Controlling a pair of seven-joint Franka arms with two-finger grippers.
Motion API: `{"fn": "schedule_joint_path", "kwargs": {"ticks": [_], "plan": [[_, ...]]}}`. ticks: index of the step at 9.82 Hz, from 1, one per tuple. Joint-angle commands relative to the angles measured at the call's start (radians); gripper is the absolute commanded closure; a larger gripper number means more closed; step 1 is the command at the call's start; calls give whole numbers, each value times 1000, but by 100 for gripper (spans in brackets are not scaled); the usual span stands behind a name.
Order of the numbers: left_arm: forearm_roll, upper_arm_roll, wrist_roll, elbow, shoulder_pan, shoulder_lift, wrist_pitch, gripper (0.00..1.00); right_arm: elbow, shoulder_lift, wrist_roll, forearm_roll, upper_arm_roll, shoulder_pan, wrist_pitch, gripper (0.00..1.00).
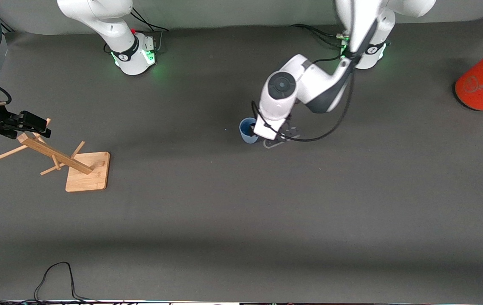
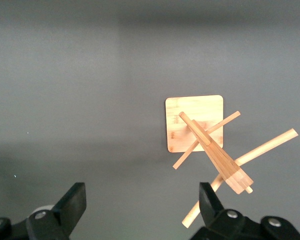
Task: Rotate and upright cup with both arms
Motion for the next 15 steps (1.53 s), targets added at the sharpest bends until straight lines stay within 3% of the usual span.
{"fn": "schedule_joint_path", "kwargs": {"ticks": [1,3,6,8,10,15], "plan": [[22,16,293,151,111,-48,-258,0,-4,-9,-21,-4,-1,1,1,0],[143,20,470,188,253,-121,-322,0,-6,-9,-22,-4,-1,1,1,0],[157,22,723,174,486,-222,-327,0,-6,-9,-24,-4,-2,1,1,0],[149,20,875,118,579,-300,-347,0,-6,-9,-24,-4,-2,1,1,0],[148,22,899,15,594,-399,-295,0,-4,-9,-24,-4,-2,1,1,0],[132,68,920,18,593,-470,-356,0,-6,-9,-24,-4,-2,1,1,0]]}}
